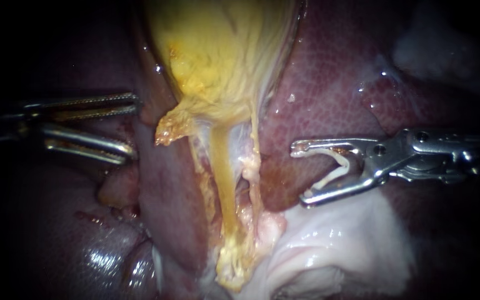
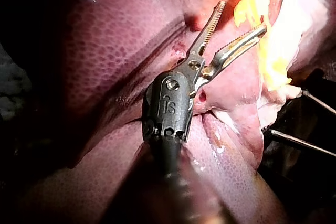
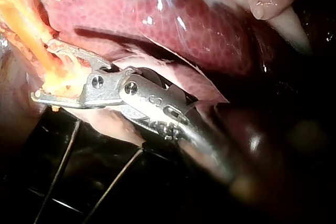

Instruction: Clipping first clip left tube

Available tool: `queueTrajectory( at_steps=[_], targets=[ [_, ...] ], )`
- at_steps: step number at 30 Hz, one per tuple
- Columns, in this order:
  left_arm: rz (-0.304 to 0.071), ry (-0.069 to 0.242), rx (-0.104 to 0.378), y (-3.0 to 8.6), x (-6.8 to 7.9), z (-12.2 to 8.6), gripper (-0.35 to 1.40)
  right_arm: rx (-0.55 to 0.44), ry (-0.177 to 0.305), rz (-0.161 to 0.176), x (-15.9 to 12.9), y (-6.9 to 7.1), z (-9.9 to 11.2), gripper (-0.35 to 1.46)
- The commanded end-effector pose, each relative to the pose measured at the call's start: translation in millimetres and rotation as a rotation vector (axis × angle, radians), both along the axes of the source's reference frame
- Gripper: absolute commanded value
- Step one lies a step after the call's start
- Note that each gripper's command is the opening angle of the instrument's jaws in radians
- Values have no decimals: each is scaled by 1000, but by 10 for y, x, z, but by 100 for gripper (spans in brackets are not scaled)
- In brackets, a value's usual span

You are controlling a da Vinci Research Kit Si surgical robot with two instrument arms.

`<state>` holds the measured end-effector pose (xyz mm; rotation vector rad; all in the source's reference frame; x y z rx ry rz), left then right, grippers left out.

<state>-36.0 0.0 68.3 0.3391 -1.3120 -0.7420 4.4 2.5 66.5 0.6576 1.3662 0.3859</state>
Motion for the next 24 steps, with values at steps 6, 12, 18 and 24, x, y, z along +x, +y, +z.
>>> queueTrajectory(
  at_steps=[6,12,18,24],
  targets=[
    [-16,0,28,-1,-16,14,47,-8,4,-4,3,-3,2,60],
    [-21,-2,41,3,-20,13,22,-9,3,-4,3,-3,3,60],
    [-34,-8,67,3,-20,13,-35,-9,3,-3,4,-3,3,60],
    [-31,11,110,1,-16,9,-35,-9,5,-6,4,-3,4,60]
  ],
)
